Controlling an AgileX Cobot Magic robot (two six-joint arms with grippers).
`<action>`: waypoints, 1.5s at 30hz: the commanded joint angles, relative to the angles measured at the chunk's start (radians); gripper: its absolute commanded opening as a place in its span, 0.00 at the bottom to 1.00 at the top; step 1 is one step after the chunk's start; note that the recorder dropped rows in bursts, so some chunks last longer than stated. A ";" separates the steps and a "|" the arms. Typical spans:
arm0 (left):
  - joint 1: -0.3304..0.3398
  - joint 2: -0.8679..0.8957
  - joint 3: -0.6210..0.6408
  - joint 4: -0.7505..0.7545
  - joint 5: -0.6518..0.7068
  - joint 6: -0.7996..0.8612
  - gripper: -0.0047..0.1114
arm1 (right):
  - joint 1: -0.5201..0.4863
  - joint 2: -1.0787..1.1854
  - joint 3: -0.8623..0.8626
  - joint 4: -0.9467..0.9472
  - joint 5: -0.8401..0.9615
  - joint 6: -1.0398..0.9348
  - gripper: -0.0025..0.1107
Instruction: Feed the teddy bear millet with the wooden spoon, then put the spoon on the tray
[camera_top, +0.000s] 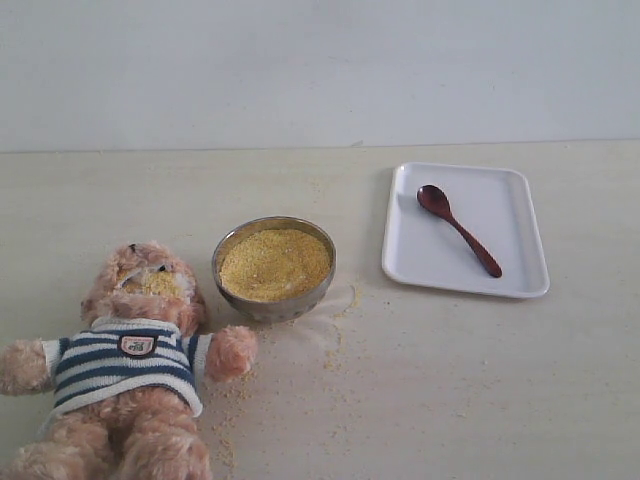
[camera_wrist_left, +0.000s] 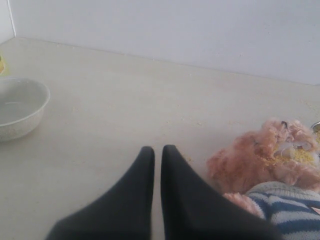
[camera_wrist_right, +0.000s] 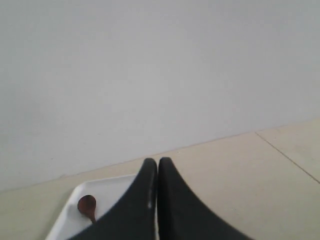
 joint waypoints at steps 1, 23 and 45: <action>0.002 -0.005 0.004 0.003 -0.001 -0.001 0.08 | -0.030 -0.029 0.159 0.017 -0.131 0.082 0.02; 0.002 -0.010 0.004 0.003 -0.003 -0.001 0.08 | -0.050 -0.029 0.259 0.450 -0.002 -0.553 0.02; 0.002 -0.010 0.004 0.005 -0.003 -0.001 0.08 | -0.115 -0.029 0.259 0.407 -0.004 -0.411 0.02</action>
